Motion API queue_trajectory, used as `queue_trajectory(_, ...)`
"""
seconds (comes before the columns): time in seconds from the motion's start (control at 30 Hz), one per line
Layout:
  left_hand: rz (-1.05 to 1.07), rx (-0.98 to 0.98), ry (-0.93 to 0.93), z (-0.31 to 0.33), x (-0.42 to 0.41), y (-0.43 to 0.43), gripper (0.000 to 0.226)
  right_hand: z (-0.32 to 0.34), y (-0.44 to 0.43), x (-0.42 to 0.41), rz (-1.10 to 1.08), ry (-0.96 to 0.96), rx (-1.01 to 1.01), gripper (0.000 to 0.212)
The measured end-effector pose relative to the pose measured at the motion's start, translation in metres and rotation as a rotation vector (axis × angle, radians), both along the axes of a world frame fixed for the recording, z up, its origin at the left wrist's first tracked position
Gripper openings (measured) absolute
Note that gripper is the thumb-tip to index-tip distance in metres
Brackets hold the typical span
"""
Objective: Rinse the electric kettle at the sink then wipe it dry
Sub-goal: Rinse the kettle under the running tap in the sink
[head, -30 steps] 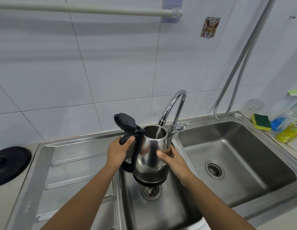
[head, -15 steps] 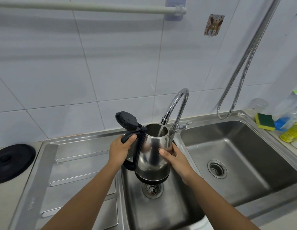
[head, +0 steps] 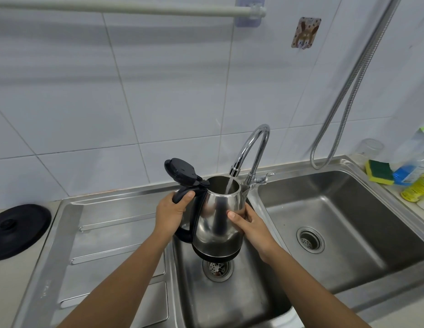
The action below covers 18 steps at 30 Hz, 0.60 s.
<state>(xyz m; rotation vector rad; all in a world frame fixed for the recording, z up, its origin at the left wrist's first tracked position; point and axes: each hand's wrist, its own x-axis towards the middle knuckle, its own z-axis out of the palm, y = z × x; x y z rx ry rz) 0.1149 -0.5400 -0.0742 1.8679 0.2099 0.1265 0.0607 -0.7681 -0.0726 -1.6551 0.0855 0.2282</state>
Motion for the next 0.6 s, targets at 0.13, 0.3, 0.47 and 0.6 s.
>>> queue_trajectory(0.13,0.003,-0.004,-0.001,0.0005,-0.0005,-0.0019,0.037,0.0011,-0.0006,0.0010,0.004,-0.001,-0.009,0.039)
queue_trajectory(0.3,0.007,-0.029,0.002,0.0007,-0.0019,-0.0025,0.038,0.0009,-0.0038,0.0034,0.010,0.008,-0.027,0.034)
queue_trajectory(0.47,0.009,-0.016,0.009,0.0004,-0.0006,-0.0029,0.036,0.0025,-0.0037,0.0021,-0.073,0.096,0.035,0.031)
queue_trajectory(0.6,0.011,-0.013,0.013,-0.0014,-0.0002,-0.0026,0.033,-0.0029,-0.0062,0.0045,-0.100,0.143,0.027,0.038)
